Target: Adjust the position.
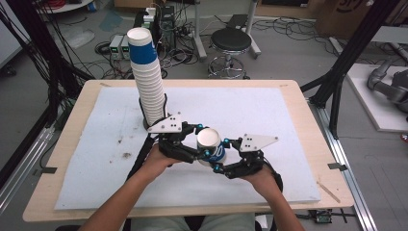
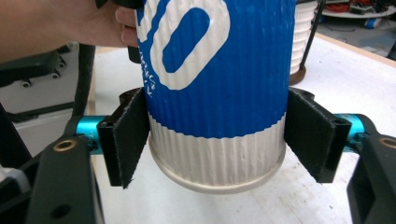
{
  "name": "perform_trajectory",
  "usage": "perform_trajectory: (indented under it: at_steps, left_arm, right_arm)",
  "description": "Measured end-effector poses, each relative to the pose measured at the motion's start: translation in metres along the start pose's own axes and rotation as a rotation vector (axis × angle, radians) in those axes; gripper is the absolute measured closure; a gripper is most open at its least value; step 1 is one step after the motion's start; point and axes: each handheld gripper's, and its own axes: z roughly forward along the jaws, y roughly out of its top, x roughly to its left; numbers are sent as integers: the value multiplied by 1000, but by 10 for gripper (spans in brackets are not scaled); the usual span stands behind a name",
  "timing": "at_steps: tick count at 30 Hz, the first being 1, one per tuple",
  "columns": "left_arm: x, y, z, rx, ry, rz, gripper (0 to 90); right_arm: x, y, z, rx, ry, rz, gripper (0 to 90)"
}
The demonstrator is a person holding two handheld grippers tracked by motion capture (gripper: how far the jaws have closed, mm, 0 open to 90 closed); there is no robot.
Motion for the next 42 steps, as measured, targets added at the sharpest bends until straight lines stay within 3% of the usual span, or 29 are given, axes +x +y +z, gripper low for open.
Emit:
perform_trajectory:
  at_steps: [6, 9, 16, 19, 20, 21, 22, 27, 34, 42]
  left_arm:
    - [-1, -3, 3, 60, 5, 7, 282]
    - [-1, -4, 5, 84, 0, -24, 159]
    - [-1, -5, 4, 121, -24, -16, 159]
    - [0, -4, 2, 161, -28, -14, 160]
    - [0, -4, 2, 170, -27, -15, 159]
    - [1, -4, 2, 182, -26, -14, 159]
    - [1, -4, 2, 184, -26, -17, 159]
    - [2, -3, 1, 230, -32, -6, 161]
    - [4, -3, 3, 297, -52, -11, 173]
    - [5, -6, 5, 341, -95, 9, 292]
  right_arm:
    - [0, 2, 1, 79, 16, -2, 289]
    - [0, 3, 0, 105, 26, -10, 290]
    - [-1, 4, -6, 141, 34, -11, 290]
    - [-2, 6, -8, 161, 34, -20, 291]
    - [-3, 7, -8, 182, 37, -32, 292]
    - [-3, 10, -8, 241, 33, -66, 293]
    - [-3, 10, -8, 241, 33, -66, 293]
    - [-2, 23, -1, 375, 56, -140, 292]
    - [-2, 34, 8, 478, 72, -191, 292]
    - [-2, 37, 9, 505, 83, -207, 292]
